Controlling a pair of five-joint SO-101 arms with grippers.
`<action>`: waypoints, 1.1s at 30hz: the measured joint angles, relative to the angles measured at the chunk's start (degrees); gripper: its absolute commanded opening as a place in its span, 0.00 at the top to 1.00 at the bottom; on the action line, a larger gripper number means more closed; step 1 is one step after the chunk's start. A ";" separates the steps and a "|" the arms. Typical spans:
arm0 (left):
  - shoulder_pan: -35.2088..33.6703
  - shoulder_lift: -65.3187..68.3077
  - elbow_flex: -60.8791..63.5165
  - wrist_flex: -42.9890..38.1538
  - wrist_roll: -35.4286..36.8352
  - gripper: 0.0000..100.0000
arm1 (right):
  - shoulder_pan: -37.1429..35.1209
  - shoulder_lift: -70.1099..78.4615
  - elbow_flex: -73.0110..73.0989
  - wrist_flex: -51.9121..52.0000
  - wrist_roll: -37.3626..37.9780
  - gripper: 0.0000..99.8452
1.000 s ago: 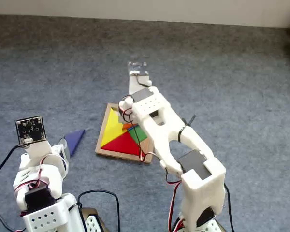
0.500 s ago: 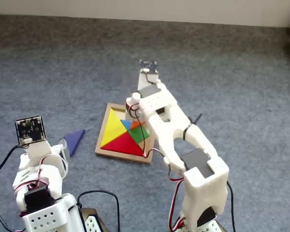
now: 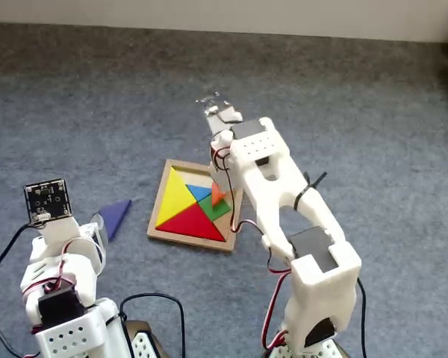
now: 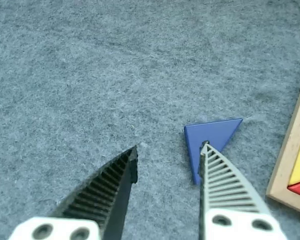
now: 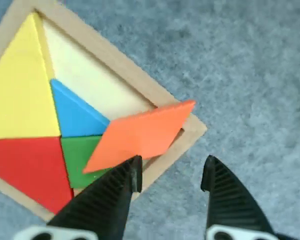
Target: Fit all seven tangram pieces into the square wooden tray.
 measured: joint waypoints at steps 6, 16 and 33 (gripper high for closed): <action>0.00 0.00 0.00 0.00 0.00 0.79 | 0.18 -3.43 -0.35 5.36 23.38 0.80; 0.00 0.00 0.97 0.00 0.00 0.79 | 0.18 -3.43 0.09 5.80 46.07 0.80; 0.00 0.00 0.97 -0.35 -0.35 0.79 | -1.85 -4.13 13.27 -11.69 52.84 0.80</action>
